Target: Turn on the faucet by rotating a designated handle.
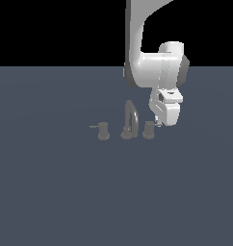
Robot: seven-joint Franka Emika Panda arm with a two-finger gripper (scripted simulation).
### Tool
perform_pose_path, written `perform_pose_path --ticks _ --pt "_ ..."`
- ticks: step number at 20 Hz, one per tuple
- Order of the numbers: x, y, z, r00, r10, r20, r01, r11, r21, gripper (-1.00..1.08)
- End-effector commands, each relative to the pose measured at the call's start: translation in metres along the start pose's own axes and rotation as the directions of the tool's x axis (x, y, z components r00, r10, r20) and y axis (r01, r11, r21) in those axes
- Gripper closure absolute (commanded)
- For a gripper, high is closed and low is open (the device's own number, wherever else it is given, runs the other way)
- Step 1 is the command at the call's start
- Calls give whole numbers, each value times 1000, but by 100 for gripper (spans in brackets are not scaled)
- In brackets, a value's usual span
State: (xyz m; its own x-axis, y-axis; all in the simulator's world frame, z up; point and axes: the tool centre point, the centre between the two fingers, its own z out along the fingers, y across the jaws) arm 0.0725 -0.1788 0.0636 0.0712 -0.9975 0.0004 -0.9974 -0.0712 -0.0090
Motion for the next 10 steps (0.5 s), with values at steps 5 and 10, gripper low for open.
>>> perform_pose_path --ticks 5,10 --pt "-1 12 0 1000 2 0 -2 1000 -2 108" --pt "-2 27 0 1000 4 0 -4 1000 -5 108"
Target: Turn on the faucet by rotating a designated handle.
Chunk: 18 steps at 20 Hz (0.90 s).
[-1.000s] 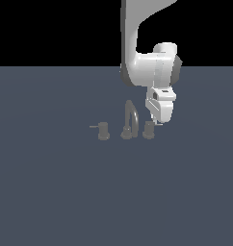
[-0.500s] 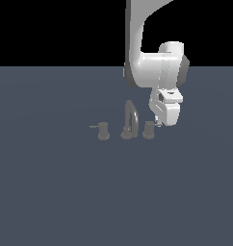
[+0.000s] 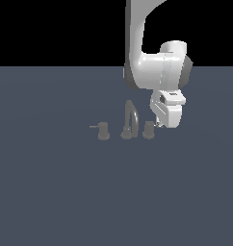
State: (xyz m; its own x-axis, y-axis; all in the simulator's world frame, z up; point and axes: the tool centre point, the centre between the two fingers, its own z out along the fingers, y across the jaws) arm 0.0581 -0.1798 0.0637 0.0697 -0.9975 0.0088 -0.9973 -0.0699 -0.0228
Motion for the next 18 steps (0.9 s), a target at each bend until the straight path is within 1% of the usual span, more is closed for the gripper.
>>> perform_pose_path --ticks 1,5,6,7,18 --pt "-2 16 0 1000 4 8 -4 1000 -20 108" --pt "-4 28 -1 1000 6 9 -6 1000 -22 108" --pt "-4 28 -1 1000 6 9 -6 1000 -22 108" --pt "1 21 0 1000 7 -1 -7 1000 -9 108" --pt "-32 45 -1 1000 7 7 -7 1000 -20 108"
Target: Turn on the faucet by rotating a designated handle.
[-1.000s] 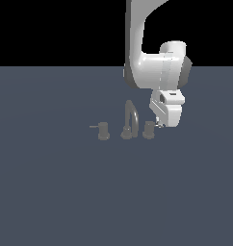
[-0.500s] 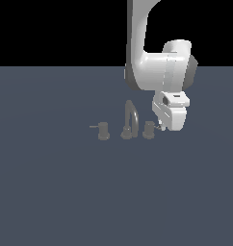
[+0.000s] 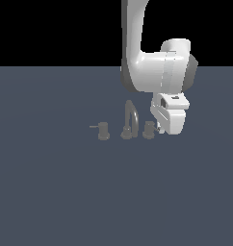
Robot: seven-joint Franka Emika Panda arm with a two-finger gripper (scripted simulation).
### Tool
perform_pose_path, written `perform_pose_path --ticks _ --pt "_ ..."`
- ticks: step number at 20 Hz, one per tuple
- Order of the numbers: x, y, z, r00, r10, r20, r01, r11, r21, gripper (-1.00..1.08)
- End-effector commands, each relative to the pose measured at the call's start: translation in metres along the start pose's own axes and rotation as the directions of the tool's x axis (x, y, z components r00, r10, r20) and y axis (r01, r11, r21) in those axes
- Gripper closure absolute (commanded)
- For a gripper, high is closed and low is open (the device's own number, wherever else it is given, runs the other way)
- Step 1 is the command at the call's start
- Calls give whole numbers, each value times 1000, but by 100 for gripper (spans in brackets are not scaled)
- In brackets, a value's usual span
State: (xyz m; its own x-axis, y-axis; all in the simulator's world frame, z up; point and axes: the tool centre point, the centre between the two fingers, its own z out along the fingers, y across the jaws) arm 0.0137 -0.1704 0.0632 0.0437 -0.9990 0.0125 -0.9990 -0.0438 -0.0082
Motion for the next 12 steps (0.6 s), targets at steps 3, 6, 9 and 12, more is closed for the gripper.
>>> perform_pose_path --ticks 3,6,9,12 --pt "-25 7 -1 1000 -19 12 20 1000 -8 108" --pt "-21 4 0 1000 -3 4 3 1000 -6 108" --pt "-44 0 -1 1000 -12 9 12 1000 -7 108" --pt "-60 -3 -1 1000 -18 12 18 1000 -8 108"
